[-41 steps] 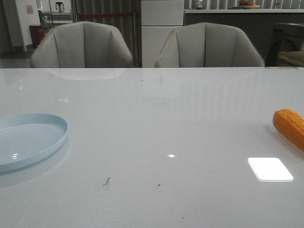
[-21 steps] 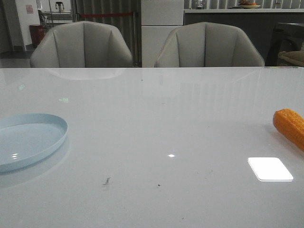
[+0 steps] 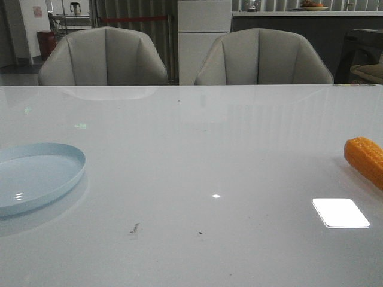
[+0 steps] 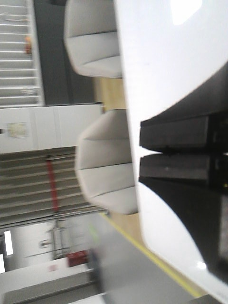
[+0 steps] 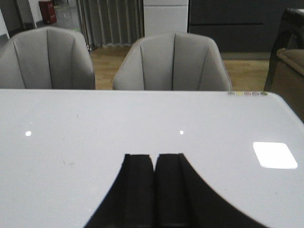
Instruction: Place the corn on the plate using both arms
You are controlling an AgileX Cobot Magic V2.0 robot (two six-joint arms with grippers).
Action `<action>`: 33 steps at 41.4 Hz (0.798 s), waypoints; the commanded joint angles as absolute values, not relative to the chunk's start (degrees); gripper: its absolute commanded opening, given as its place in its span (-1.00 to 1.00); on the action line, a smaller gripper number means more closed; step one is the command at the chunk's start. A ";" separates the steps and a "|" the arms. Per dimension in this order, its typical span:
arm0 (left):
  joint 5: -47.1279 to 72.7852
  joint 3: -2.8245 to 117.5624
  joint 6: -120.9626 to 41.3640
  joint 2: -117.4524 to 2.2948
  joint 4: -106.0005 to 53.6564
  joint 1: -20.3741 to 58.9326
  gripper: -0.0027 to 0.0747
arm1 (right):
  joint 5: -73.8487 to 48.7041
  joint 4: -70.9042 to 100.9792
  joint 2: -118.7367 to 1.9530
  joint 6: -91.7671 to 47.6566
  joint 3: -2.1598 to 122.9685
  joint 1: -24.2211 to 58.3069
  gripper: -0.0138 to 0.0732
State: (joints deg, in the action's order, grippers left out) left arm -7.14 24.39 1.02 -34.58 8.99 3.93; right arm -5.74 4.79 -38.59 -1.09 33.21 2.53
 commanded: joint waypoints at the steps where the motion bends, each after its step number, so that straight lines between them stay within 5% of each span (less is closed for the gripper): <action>1: -11.32 27.11 1.27 -40.37 8.85 3.96 -0.70 | 1.18 4.37 -43.40 -1.16 35.61 2.46 -0.53; 16: -12.48 27.11 1.27 -51.09 8.24 3.96 -0.59 | 0.60 4.37 -51.02 -1.16 35.61 2.46 -0.49; 21: -12.72 27.11 1.27 -51.49 8.24 3.96 -0.24 | 0.37 4.37 -51.16 -1.16 35.61 2.46 -0.26; 28: -13.01 27.11 1.27 -51.49 8.24 3.96 0.33 | 0.40 4.37 -51.16 -1.21 35.61 2.46 0.32; 33: -13.34 27.11 1.27 -51.49 8.24 3.96 0.34 | 0.40 4.37 -51.16 -1.21 35.61 2.46 0.54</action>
State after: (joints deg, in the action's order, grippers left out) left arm -7.94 25.03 1.02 -51.68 8.88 3.93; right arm -4.08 4.79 -51.47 -1.09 33.34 2.53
